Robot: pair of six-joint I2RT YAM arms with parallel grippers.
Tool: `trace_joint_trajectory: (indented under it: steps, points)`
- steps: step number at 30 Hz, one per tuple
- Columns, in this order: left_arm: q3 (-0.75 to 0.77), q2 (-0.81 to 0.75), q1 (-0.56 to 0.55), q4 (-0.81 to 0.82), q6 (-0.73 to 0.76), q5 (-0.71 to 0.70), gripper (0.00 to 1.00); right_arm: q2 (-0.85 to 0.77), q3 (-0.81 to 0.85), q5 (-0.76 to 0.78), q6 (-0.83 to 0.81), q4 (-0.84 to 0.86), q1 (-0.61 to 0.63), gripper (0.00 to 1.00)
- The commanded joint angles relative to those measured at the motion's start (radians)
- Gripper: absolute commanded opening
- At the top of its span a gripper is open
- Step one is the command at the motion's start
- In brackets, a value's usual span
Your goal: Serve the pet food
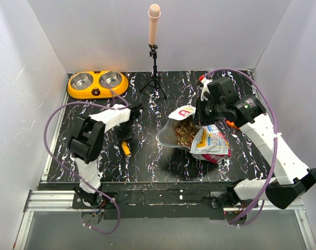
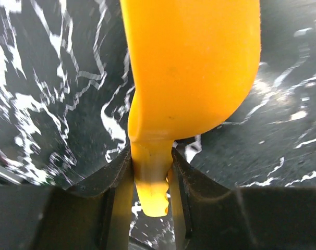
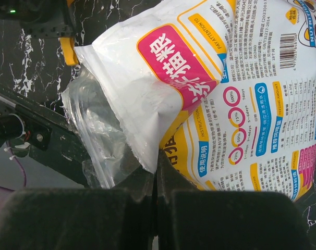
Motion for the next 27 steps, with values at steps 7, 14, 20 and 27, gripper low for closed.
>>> trace_joint_trajectory:
  steps: [7, 14, 20, 27]
  points:
    - [0.264, 0.298, -0.158, -0.229, 0.349, -0.402, 0.17, -0.055, 0.043, -0.079, 0.038, 0.111, 0.016, 0.01]
    - [0.31, 0.119, -0.16, -0.103, 0.447, -0.131, 0.61, -0.07, 0.023, -0.064, 0.036, 0.1, 0.016, 0.01]
    - [0.195, -0.12, -0.105, 0.05, 0.431, 0.242, 0.98, -0.066, 0.015, -0.069, 0.035, 0.099, 0.016, 0.01]
    - [-0.047, -0.447, 0.088, 0.291, 0.443, 0.495, 0.96, -0.062, 0.017, -0.082, 0.035, 0.091, 0.016, 0.01]
